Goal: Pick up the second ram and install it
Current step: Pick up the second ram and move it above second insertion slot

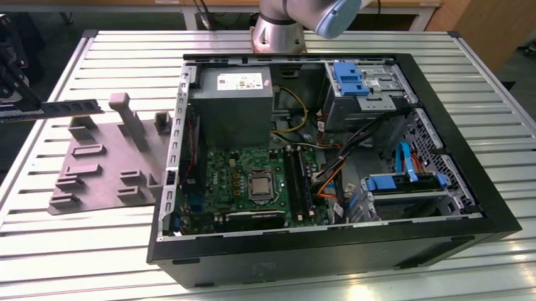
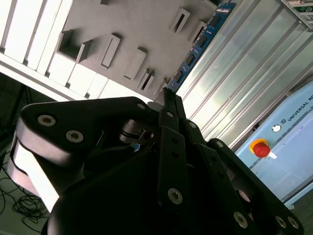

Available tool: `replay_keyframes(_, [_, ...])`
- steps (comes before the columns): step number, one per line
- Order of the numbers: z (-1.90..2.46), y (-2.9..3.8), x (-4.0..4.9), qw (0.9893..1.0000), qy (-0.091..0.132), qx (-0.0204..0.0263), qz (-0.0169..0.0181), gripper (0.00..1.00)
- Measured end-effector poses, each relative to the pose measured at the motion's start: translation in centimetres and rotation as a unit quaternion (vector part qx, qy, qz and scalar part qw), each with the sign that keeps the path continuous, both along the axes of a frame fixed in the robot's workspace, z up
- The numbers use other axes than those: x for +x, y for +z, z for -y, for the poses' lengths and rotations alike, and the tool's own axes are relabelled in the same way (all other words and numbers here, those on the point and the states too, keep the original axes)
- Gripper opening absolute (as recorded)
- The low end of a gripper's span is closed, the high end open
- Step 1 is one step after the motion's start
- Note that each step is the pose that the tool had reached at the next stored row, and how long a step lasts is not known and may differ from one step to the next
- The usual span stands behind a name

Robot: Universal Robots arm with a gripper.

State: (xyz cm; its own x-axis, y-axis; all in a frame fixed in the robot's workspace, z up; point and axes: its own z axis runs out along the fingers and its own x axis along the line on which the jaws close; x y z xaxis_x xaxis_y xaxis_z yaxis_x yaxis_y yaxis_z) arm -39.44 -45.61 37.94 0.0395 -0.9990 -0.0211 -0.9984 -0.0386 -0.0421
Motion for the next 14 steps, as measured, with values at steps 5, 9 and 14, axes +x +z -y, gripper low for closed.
replay_keyframes(5, [0.0, 0.0, 0.43, 1.0, 0.0, 0.0, 0.0, 0.12])
replay_keyframes(9, [0.0, 0.0, 0.88, 1.0, 0.0, 0.0, 0.0, 0.12])
replay_keyframes(14, [0.0, 0.0, 1.48, 1.0, 0.0, 0.0, 0.0, 0.12])
